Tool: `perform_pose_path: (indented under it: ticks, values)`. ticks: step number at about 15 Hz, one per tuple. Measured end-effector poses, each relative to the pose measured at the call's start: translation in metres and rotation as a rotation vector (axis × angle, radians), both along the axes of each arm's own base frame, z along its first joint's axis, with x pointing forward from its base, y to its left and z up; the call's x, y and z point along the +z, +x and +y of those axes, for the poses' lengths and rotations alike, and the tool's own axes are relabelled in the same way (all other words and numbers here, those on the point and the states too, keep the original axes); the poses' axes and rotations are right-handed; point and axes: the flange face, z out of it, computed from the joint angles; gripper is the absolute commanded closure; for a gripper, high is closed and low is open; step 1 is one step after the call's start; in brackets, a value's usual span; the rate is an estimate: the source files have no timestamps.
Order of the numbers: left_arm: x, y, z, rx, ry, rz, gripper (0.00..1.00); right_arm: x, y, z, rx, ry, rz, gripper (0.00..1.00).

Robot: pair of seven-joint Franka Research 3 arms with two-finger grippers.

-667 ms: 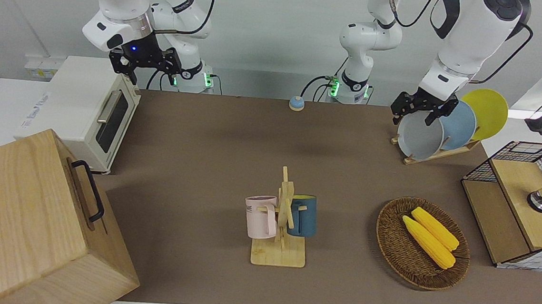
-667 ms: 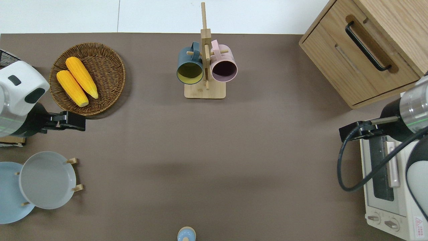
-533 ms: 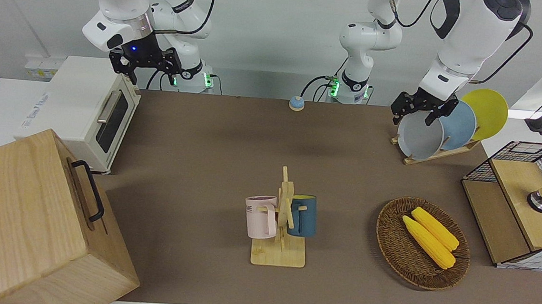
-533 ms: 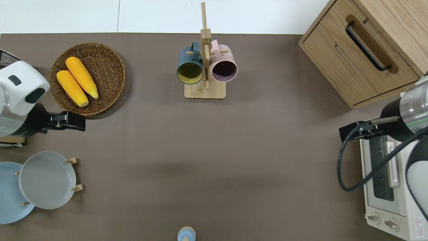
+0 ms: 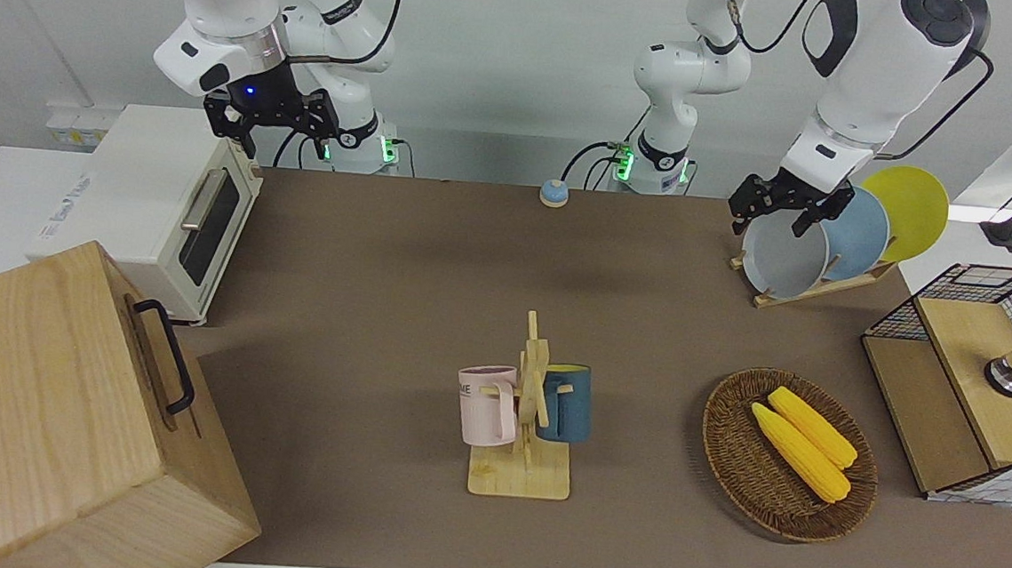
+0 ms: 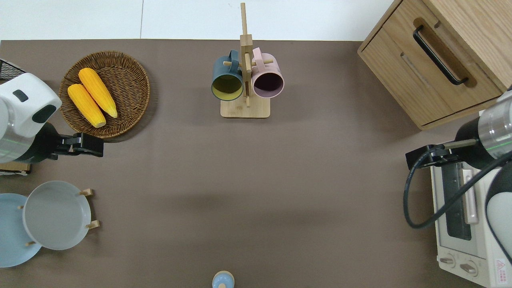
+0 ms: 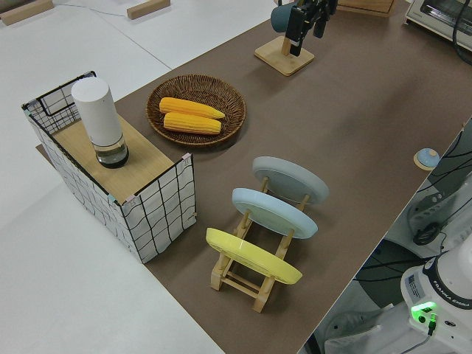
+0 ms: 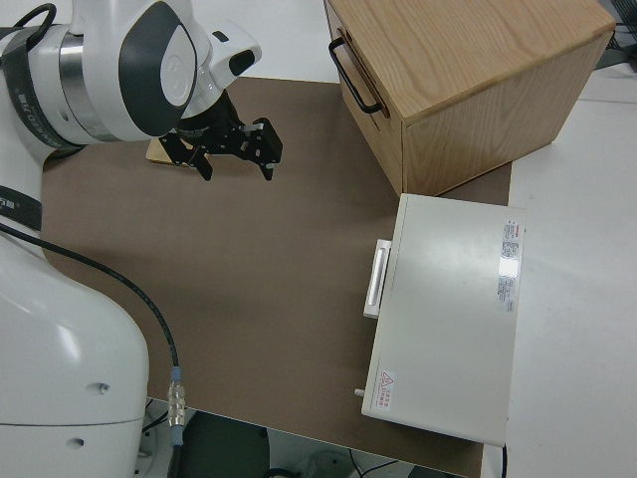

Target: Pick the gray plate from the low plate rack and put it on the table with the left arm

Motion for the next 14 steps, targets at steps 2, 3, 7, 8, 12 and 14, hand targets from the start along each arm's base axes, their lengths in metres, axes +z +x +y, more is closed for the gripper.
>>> perform_pose_path:
  ticks: [2, 3, 7, 8, 12, 14]
  values:
    - [-0.001, -0.001, 0.0, 0.0, 0.0, 0.007, 0.01, 0.0, 0.0, 0.0, 0.0, 0.0, 0.0, 0.017]
    - [-0.001, -0.002, 0.0, 0.0, 0.001, 0.015, 0.01, 0.0, 0.0, 0.0, 0.0, 0.0, 0.0, 0.017]
    - [-0.002, -0.005, 0.002, 0.003, 0.003, 0.037, 0.01, 0.0, 0.0, 0.0, 0.0, 0.0, 0.0, 0.017]
    - [-0.001, -0.006, 0.003, 0.004, 0.004, 0.041, 0.01, 0.0, 0.0, 0.0, 0.0, 0.0, 0.0, 0.017]
    - [-0.005, -0.027, 0.001, 0.004, 0.015, 0.059, 0.01, 0.0, 0.0, 0.0, 0.0, 0.0, 0.0, 0.017]
    - [-0.01, -0.044, 0.001, 0.006, 0.023, 0.057, 0.01, 0.0, 0.0, 0.0, 0.0, 0.0, 0.0, 0.017]
